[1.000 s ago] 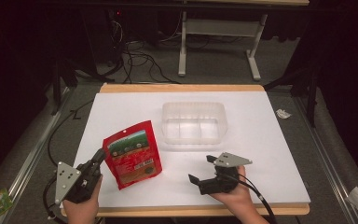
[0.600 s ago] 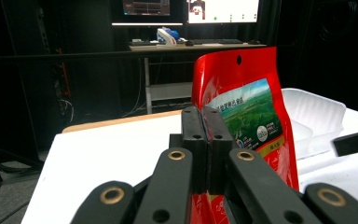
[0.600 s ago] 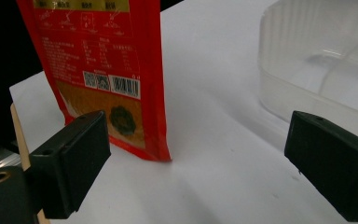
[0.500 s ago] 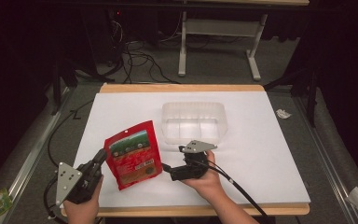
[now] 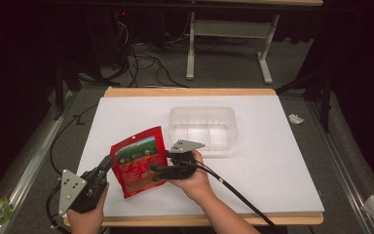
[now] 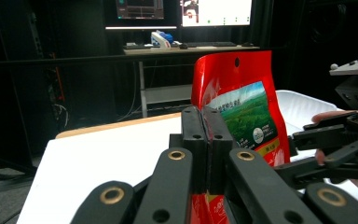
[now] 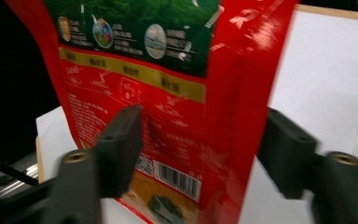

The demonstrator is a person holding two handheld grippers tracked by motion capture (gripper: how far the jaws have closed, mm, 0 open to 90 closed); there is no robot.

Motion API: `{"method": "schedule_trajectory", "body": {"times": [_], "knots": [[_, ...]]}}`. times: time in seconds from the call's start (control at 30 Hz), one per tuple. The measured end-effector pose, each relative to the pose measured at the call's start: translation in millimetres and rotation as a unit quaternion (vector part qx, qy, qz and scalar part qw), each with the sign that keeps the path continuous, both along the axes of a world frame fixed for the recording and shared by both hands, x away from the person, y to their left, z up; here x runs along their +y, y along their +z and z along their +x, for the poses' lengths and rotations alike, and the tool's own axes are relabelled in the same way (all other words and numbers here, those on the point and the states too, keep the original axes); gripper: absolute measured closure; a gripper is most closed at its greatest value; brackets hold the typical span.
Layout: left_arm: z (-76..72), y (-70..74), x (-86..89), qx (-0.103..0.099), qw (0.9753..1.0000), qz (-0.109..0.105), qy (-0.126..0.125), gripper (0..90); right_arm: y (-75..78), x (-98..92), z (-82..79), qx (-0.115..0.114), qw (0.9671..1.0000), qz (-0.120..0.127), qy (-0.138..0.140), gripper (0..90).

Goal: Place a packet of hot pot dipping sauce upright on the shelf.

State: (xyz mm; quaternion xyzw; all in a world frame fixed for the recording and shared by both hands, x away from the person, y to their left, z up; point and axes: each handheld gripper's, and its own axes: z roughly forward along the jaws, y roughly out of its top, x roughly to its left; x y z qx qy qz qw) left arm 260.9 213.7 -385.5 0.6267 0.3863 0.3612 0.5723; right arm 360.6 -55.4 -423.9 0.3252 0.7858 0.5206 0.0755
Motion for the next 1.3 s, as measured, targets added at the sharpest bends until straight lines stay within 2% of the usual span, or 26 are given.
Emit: {"method": "schedule_trajectory", "body": {"times": [0.03, 0.07, 0.1, 0.13, 0.2, 0.23, 0.37, 0.4, 0.53, 0.63, 0.83, 0.97, 1.03, 1.07, 1.1, 1.2, 1.3], "knots": [[0.0, 0.0, 0.1, 0.000, 1.0000, 0.000, -0.001, 90.0, 0.4, 0.7, 0.2, -0.007, 1.0000, 0.001, 0.006, 47.9], [0.0, 0.0, 0.1, 0.000, 1.0000, 0.000, -0.001, 90.0, 0.4, 0.7, 0.2, -0.007, 1.0000, 0.001, 0.006, 47.9], [0.3, 0.3, 0.4, 0.001, 1.0000, 0.000, -0.001, 90.0, 1.8, -0.2, -1.2, -0.013, 0.9999, -0.004, 0.005, 62.6], [0.8, 0.4, 1.0, 0.002, 1.0000, -0.004, -0.001, 90.0, 2.5, -1.2, -1.8, -0.016, 0.9998, -0.006, 0.006, 71.7], [2.4, 1.0, 2.0, 0.006, 0.9999, -0.008, -0.003, 90.0, 4.2, -5.3, -2.7, -0.020, 0.9996, -0.006, 0.020, 85.3], [2.9, 1.1, 1.8, 0.005, 0.9999, -0.009, -0.003, 90.0, 5.3, -5.8, -4.4, -0.020, 0.9995, -0.008, 0.021, 87.3], [3.7, 6.4, -1.9, -0.005, 0.9999, -0.014, -0.008, 90.0, 10.5, -9.7, -10.1, -0.027, 0.9994, -0.003, 0.020, 89.0], [4.0, 9.7, -6.3, -0.011, 0.9998, -0.012, -0.012, 90.0, 16.2, -16.7, -13.9, -0.030, 0.9994, 0.006, 0.019, 89.2], [7.8, 14.6, -25.2, -0.015, 0.9993, -0.015, -0.030, 90.0, 23.8, -35.1, -19.3, -0.035, 0.9993, 0.008, 0.009, 89.4], [12.3, 15.3, -42.3, -0.009, 0.9986, -0.015, -0.050, 90.0, 26.6, -56.1, -23.6, -0.037, 0.9993, 0.005, -0.004, 89.5], [20.4, 15.3, -84.2, 0.001, 0.9950, -0.027, -0.097, 90.0, 27.6, -105.4, -40.0, -0.041, 0.9987, 0.001, -0.031, 89.7], [24.0, 13.7, -111.5, 0.005, 0.9921, -0.021, -0.123, 90.0, 28.1, -139.1, -53.5, -0.048, 0.9973, -0.010, -0.054, 89.8], [24.5, 13.1, -117.1, 0.006, 0.9915, -0.020, -0.129, 90.0, 28.0, -144.5, -55.7, -0.050, 0.9970, -0.011, -0.058, 89.8], [25.1, 12.0, -123.4, 0.008, 0.9906, -0.015, -0.136, 90.0, 25.9, -158.8, -60.9, -0.056, 0.9958, -0.011, -0.071, 89.7], [25.9, 10.1, -130.8, 0.010, 0.9899, -0.010, -0.141, 90.0, 23.9, -163.9, -62.0, -0.053, 0.9957, -0.007, -0.075, 89.7], [27.4, 4.9, -139.5, 0.017, 0.9890, 0.000, -0.147, 90.0, 15.3, -171.9, -64.0, -0.047, 0.9953, 0.001, -0.085, 89.8], [28.6, -1.2, -141.1, 0.025, 0.9885, 0.001, -0.149, 89.9, 7.3, -174.2, -63.9, -0.046, 0.9955, -0.007, -0.083, 89.7]]}}
